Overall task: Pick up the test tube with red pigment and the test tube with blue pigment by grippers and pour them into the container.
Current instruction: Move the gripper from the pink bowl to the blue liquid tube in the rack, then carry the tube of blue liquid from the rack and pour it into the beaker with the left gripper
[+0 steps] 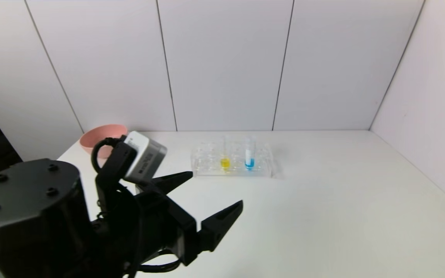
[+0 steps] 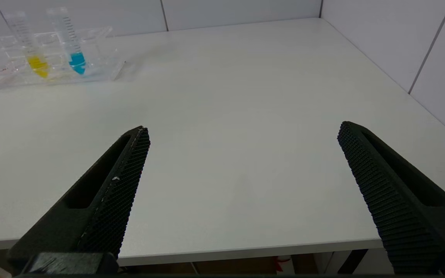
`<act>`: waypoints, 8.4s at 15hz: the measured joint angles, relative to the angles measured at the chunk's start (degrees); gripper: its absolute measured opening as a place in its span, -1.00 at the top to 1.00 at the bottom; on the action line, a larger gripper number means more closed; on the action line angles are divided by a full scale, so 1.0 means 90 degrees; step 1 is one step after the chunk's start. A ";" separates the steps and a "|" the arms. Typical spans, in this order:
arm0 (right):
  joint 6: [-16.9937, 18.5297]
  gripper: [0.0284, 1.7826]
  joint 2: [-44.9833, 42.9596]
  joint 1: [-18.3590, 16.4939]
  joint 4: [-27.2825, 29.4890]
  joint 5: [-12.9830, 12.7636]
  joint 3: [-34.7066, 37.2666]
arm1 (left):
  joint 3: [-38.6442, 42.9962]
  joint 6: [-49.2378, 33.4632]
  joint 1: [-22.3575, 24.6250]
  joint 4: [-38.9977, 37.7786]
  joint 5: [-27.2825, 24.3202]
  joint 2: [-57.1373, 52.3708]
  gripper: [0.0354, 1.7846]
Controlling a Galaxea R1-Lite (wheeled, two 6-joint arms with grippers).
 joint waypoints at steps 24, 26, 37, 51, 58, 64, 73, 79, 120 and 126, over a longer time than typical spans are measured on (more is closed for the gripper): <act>0.0000 -0.99 0.0000 -0.0003 0.0000 0.0000 0.0000 | -0.5982 0.0497 -0.0070 -0.0209 0.4349 0.5822 -0.97; 0.0003 -0.99 0.0000 0.0000 0.0000 0.0000 0.0000 | -0.6496 0.0599 0.0129 -0.0156 0.4298 0.6140 -0.97; 0.0000 -0.99 0.0000 0.0000 0.0003 0.0000 0.0000 | -0.7312 0.0730 0.0410 -0.0125 0.4055 0.7010 -0.97; -0.0001 -0.99 0.0000 0.0000 0.0000 0.0000 0.0000 | -0.7587 0.0821 0.0484 -0.0177 0.4070 0.7148 0.54; -0.0001 -0.99 0.0000 0.0000 0.0000 0.0000 0.0000 | -0.7592 0.0825 0.0481 -0.0196 0.4068 0.7157 0.55; 0.0000 -0.99 0.0000 0.0000 0.0000 0.0003 0.0000 | -0.7587 0.1085 0.0452 -0.0241 0.4062 0.6839 0.55; 0.0000 -0.99 0.0000 0.0000 0.0000 0.0000 0.0000 | -0.7599 0.1273 0.0401 -0.0233 0.4065 0.6410 0.55; -0.0001 -0.99 0.0000 0.0000 0.0003 0.0000 0.0000 | -0.7194 0.1338 0.0386 -0.0168 0.3696 0.5816 0.55; 0.0000 -0.99 0.0000 0.0000 0.0000 0.0000 0.0000 | -0.5376 0.3546 0.8406 0.4772 -0.6947 0.2752 0.55; -0.0001 -0.99 0.0000 0.0000 0.0003 0.0000 0.0000 | -0.8401 0.4222 0.7725 0.8528 -0.5876 0.3497 0.55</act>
